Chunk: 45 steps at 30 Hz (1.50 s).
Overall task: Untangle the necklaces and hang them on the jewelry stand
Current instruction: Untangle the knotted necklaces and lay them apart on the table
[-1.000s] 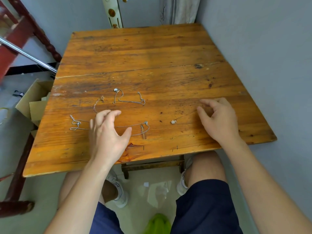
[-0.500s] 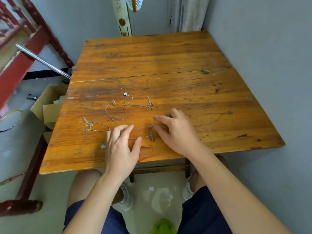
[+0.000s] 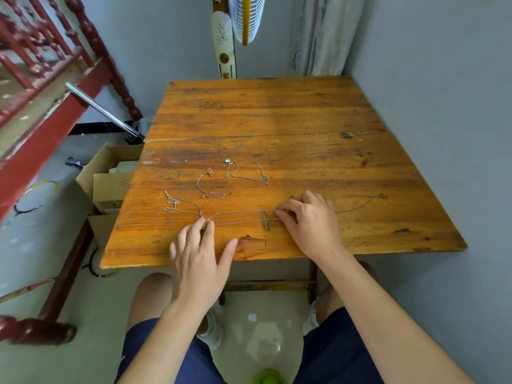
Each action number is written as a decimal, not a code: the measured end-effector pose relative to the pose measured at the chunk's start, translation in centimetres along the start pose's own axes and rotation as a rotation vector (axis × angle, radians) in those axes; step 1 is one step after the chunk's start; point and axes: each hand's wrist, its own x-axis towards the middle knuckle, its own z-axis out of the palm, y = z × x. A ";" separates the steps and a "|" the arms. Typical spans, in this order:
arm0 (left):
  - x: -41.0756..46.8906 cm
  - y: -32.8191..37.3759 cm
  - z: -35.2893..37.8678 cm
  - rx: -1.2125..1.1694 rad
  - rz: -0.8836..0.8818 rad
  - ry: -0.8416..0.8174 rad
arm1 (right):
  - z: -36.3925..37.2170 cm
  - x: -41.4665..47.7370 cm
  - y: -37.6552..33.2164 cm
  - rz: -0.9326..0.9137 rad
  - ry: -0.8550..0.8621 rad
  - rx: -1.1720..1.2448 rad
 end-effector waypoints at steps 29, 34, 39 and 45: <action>-1.5 -1.7 -1.3 -0.108 -0.020 0.019 | -7.7 1.8 -0.6 0.427 -0.077 1.057; 1.4 1.2 -2.2 -0.207 0.015 0.011 | -8.9 0.5 1.7 0.510 -0.115 1.263; 4.1 5.5 -1.1 -0.334 0.067 -0.128 | -10.9 -0.7 3.8 0.622 0.124 1.551; 6.9 12.3 0.6 -0.362 0.229 -0.212 | -10.9 -2.0 8.4 0.786 0.214 1.266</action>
